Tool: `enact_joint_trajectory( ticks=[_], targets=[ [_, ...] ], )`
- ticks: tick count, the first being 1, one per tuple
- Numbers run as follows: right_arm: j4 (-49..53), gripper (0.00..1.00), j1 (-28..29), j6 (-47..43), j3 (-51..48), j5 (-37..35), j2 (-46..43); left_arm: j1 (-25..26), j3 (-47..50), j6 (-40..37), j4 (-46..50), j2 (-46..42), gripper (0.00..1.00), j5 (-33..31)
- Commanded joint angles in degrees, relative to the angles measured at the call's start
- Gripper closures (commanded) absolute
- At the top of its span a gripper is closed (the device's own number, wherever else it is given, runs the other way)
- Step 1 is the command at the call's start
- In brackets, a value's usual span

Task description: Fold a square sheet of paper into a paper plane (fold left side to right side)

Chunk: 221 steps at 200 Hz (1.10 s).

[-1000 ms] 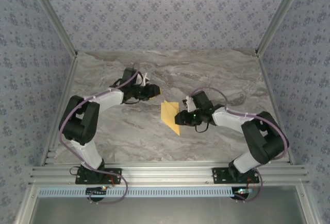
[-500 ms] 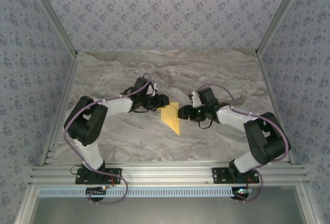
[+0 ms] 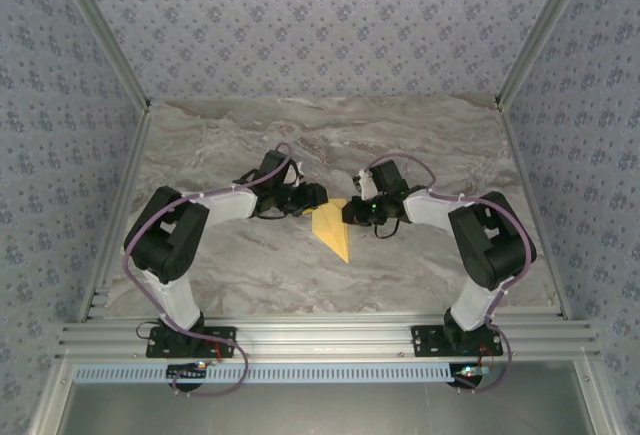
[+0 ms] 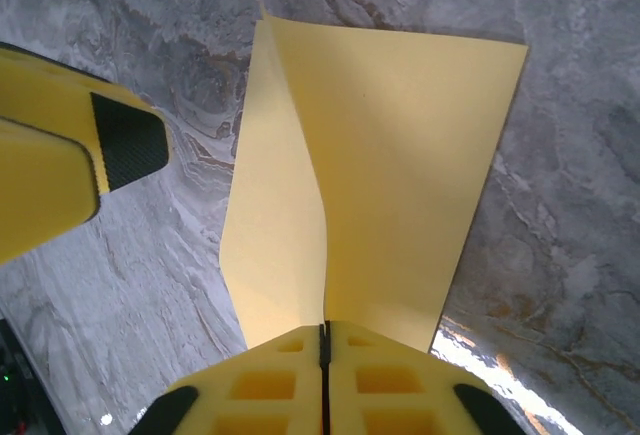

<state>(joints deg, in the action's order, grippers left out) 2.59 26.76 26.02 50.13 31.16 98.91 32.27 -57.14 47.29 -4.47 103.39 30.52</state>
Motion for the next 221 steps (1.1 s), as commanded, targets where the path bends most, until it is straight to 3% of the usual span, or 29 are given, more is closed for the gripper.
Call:
enact_joint_trajectory(
  ticks=[1, 133, 179, 221],
  targets=[
    [1.5, 0.96, -0.3, -1.3, 1.2, -0.9, 0.3, 0.4, -0.5, 0.4, 1.3, -0.4, 0.51, 0.1],
    [1.7, 0.96, -2.1, -1.8, -1.7, -0.8, -2.4, 2.5, -5.9, 0.9, 0.4, 7.6, 0.53, 1.7],
    [-0.3, 0.92, -2.9, -0.7, -3.2, 0.9, -3.3, 2.5, -7.8, 0.0, -1.7, 9.8, 0.69, 2.3],
    [-3.4, 0.73, -6.5, 1.0, -6.7, 4.0, -7.8, 2.5, -8.7, -1.4, -4.1, 9.4, 0.96, 3.2]
  ],
)
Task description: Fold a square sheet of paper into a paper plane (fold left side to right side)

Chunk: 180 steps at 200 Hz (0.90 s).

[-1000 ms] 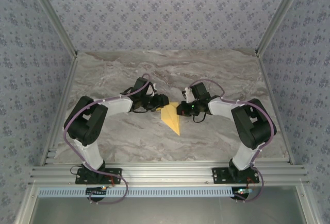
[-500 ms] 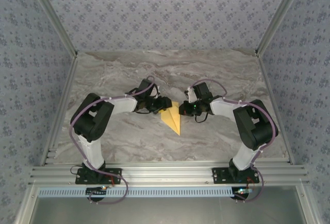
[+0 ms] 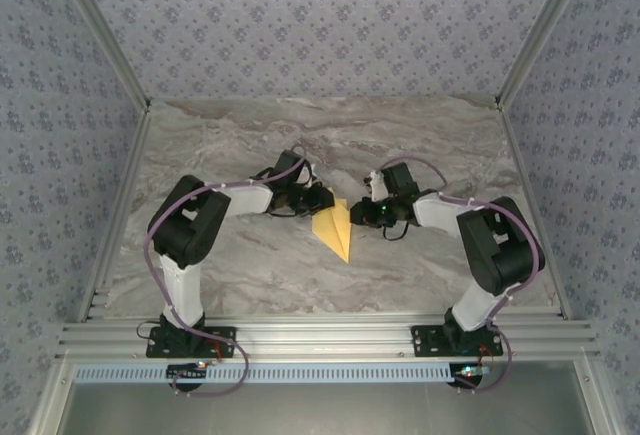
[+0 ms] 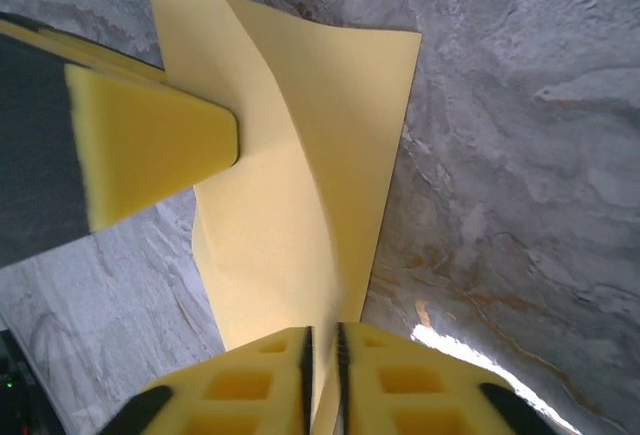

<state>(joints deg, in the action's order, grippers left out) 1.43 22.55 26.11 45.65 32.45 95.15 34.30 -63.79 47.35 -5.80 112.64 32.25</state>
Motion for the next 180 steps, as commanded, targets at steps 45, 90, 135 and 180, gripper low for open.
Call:
enact_joint_trajectory(
  ticks=[45, 90, 135, 180],
  targets=[
    [-11.8, 0.39, -8.9, 6.9, -8.6, 13.8, -9.2, -0.1, -1.7, -1.5, -1.9, -5.2, 1.0, 1.3],
    [-25.8, 0.05, -10.4, 15.9, -11.9, 25.9, -11.0, -1.2, -2.6, 1.3, -1.6, -13.8, 1.0, 2.4],
    [-39.0, 0.0, -9.2, 25.1, -12.1, 29.6, -11.6, -1.5, -5.9, 2.0, 0.4, -19.5, 1.0, 3.7],
    [-45.1, 0.05, -5.5, 30.2, -9.6, 29.9, -10.5, -1.6, -6.9, 3.9, -1.2, -21.7, 1.0, 5.6]
  ],
)
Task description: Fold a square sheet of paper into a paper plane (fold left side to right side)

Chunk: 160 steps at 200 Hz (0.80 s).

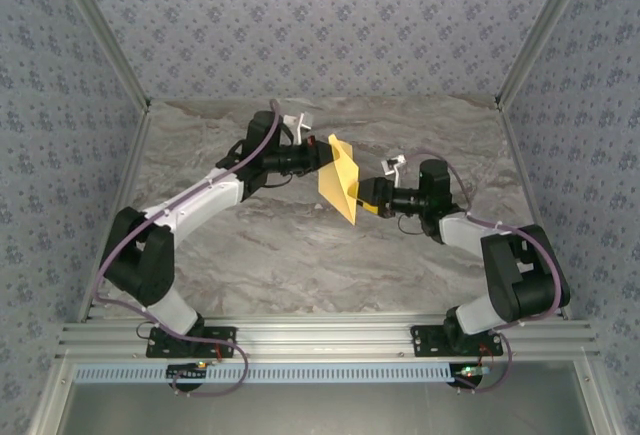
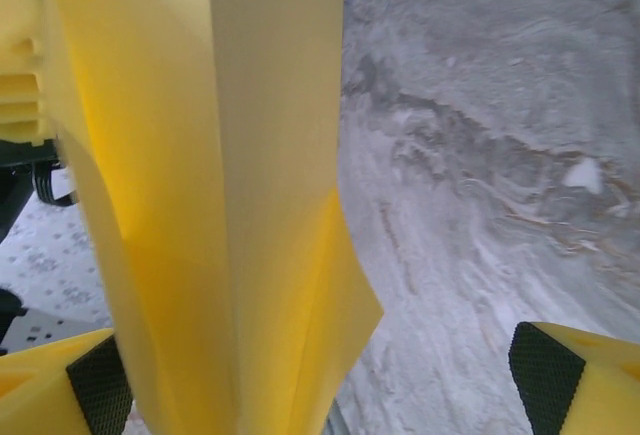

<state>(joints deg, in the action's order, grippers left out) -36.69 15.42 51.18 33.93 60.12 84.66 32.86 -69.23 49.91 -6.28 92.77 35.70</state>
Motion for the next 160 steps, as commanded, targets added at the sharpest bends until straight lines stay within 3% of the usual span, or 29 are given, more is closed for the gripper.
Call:
enact_joint_trajectory(
  ticks=[1, 28, 66, 85, 95, 120, 141, 160],
  targets=[
    [-7.0, 0.05, 1.7, 5.2, 2.2, 2.2, 0.0, -0.1, -1.4, 1.3, -0.7, -1.8, 1.0, 2.2],
    [-8.0, 0.2, 3.4, 6.6, 3.3, 1.3, 0.1, 0.0, -1.3, 2.6, -1.9, -1.9, 1.0, 3.7],
    [-3.9, 0.63, 4.3, 3.9, 4.6, 1.0, -0.1, -0.2, -0.7, 2.6, -2.0, -1.8, 1.0, 4.2],
    [1.6, 0.8, 4.5, 0.5, 5.0, 0.3, -1.1, -0.5, -0.8, 0.9, 0.5, -2.5, 0.87, 3.8],
    [5.6, 0.82, 4.5, -2.5, 5.4, -0.8, -2.3, -1.0, -0.8, -0.8, 2.7, -3.1, 0.79, 3.4],
    [30.1, 0.87, 6.1, -18.3, 10.4, -5.8, -6.3, -3.1, -0.3, -6.1, 9.9, -6.6, 0.54, 0.1],
    [50.7, 0.87, 8.9, -30.7, 16.7, -16.3, -8.3, -4.8, 0.4, -12.2, 18.2, -11.2, 0.46, -5.6],
    [62.6, 0.86, 12.8, -36.7, 21.7, -29.5, -8.4, -5.0, 0.8, -17.3, 25.5, -15.7, 0.43, -12.4]
  ],
)
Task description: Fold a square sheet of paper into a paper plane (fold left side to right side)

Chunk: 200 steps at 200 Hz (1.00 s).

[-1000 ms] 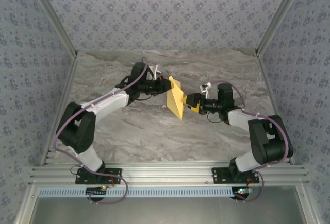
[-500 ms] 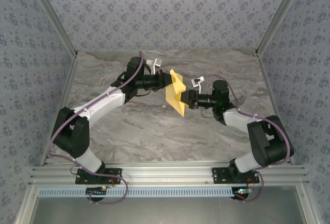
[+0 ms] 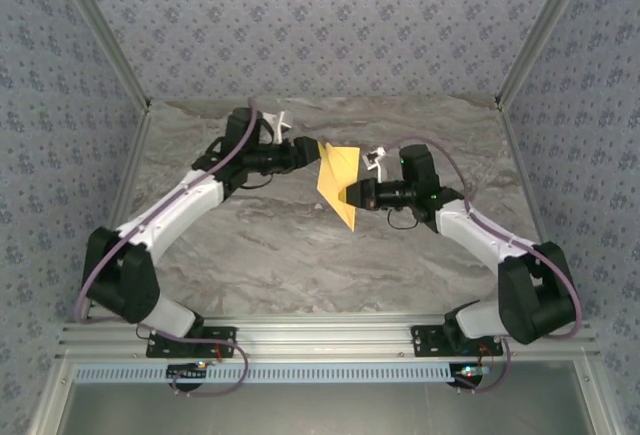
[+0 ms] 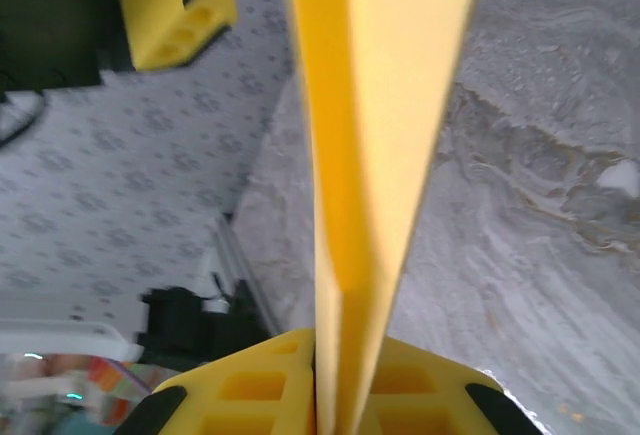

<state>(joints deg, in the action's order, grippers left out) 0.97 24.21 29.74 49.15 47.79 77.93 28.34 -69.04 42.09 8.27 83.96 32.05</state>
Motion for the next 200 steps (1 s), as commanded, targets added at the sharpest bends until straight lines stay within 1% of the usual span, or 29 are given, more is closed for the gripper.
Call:
enact_joint_trajectory(
  ticks=[1, 11, 28, 38, 42, 44, 55, 63, 67, 79, 89, 106, 118, 145, 163, 180, 200],
  targets=[
    [25.4, 0.86, 4.4, -15.5, 6.7, -17.8, -1.5, -0.5, 0.6, -9.6, 11.3, -7.1, 0.42, -9.1],
    [29.8, 0.86, 7.4, -17.3, 9.4, -25.2, -1.0, -0.6, 1.0, -11.6, 14.4, -9.5, 0.41, -12.7],
    [37.4, 0.86, 13.1, -17.0, 14.8, -42.1, 1.5, -0.6, 2.2, -13.3, 17.8, -13.5, 0.39, -18.2],
    [44.1, 0.85, 16.0, -14.7, 18.4, -52.9, 4.7, -0.6, 3.3, -13.5, 18.8, -15.9, 0.37, -21.3],
    [47.1, 0.85, 17.4, -14.0, 21.8, -57.5, 6.8, -0.6, 3.8, -13.5, 19.2, -16.9, 0.37, -22.4],
    [47.6, 0.86, 17.6, -13.9, 22.2, -57.9, 7.2, -0.6, 4.1, -13.4, 19.2, -17.3, 0.37, -22.9],
    [53.7, 0.85, 20.4, -12.1, 26.6, -67.6, 12.6, -0.7, 5.7, -13.1, 19.2, -19.6, 0.35, -25.0],
    [56.9, 0.85, 22.1, -11.3, 28.9, -71.4, 15.6, -0.7, 6.8, -12.7, 19.1, -21.1, 0.33, -26.2],
    [58.6, 0.85, 23.1, -10.4, 30.2, -74.7, 17.7, -0.7, 7.3, -12.5, 19.0, -21.8, 0.33, -26.6],
    [62.1, 0.85, 25.5, -8.7, 33.3, -79.7, 22.4, -0.7, 8.3, -12.1, 19.2, -23.4, 0.32, -27.6],
    [64.0, 0.89, 27.2, -7.3, 35.6, -83.0, 25.7, -0.8, 8.9, -12.2, 19.5, -24.4, 0.31, -28.1],
    [65.8, 0.9, 29.1, -6.9, 38.4, -86.5, 30.6, -1.0, 9.2, -12.5, 20.8, -25.4, 0.31, -29.0],
    [66.6, 0.89, 29.6, -7.1, 40.2, -87.5, 34.0, -1.0, 9.3, -12.7, 21.9, -25.7, 0.31, -29.4],
    [67.4, 0.89, 30.5, -8.0, 43.1, -87.0, 41.0, -1.1, 9.1, -11.9, 24.3, -25.7, 0.3, -30.6],
    [66.4, 0.87, 31.2, -9.1, 43.8, -84.0, 44.0, -1.2, 9.2, -10.1, 25.8, -25.6, 0.3, -31.3],
    [64.3, 0.8, 31.6, -10.2, 43.7, -78.8, 45.2, -1.3, 9.4, -8.8, 26.2, -25.4, 0.3, -31.0],
    [61.3, 0.61, 31.9, -11.7, 42.8, -72.2, 44.1, -1.4, 9.9, -7.8, 26.3, -25.0, 0.3, -30.1]
  ],
)
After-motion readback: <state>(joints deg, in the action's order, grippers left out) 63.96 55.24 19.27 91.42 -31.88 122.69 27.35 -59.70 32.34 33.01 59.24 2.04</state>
